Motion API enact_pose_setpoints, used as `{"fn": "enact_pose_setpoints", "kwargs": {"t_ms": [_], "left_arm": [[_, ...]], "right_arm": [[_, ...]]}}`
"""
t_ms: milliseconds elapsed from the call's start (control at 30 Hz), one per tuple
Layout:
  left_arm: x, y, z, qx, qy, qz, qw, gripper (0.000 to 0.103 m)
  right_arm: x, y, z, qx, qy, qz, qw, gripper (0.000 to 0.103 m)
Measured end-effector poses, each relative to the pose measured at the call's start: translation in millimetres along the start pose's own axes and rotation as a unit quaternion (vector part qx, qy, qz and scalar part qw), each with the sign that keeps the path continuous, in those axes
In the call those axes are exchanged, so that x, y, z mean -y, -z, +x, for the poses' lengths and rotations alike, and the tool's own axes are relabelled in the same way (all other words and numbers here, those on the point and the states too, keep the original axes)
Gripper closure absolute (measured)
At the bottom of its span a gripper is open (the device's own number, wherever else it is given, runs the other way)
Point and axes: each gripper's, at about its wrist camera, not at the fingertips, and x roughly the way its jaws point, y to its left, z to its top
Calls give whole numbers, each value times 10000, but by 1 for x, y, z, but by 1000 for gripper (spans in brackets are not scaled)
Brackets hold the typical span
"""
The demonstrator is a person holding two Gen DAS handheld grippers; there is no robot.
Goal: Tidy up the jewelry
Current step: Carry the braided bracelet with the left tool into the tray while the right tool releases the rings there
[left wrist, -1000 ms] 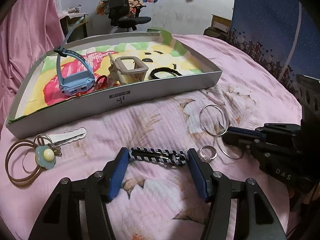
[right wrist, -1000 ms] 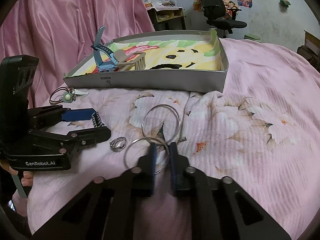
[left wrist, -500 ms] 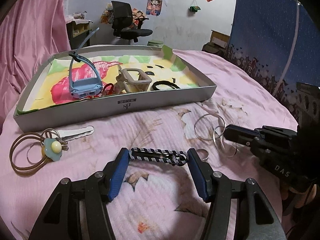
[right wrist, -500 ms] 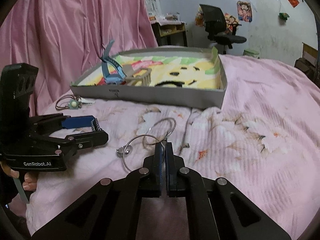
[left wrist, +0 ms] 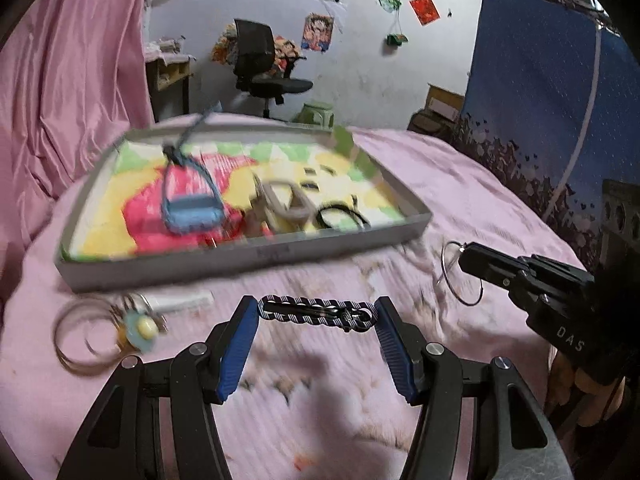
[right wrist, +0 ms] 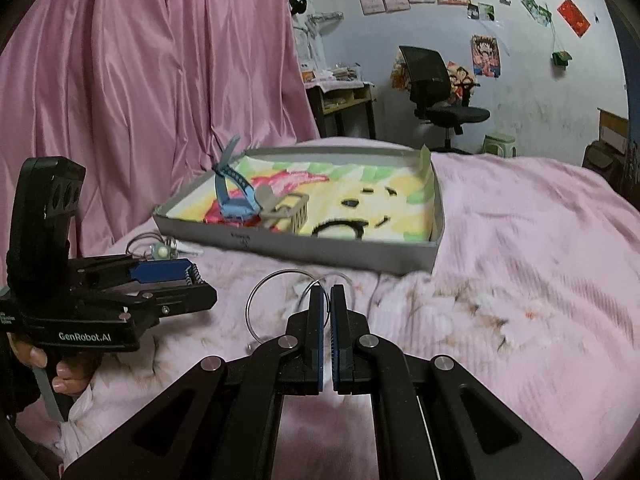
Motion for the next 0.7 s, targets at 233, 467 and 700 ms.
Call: {"fn": "enact_pose_setpoints", "kwargs": {"t_ms": [233, 467, 700], "left_arm": [[-11, -38, 8, 237, -492, -2, 9985, 46], [-41, -52, 41, -136, -956, -414, 9945, 46], [-55, -53, 65, -562, -1158, -659, 9895, 46]], "right_arm": [[-5, -35, 12, 224, 49, -193, 9996, 100], [1, -67, 51, 307, 132, 56, 9994, 100], [-5, -71, 93, -40, 242, 68, 9997, 100]]}}
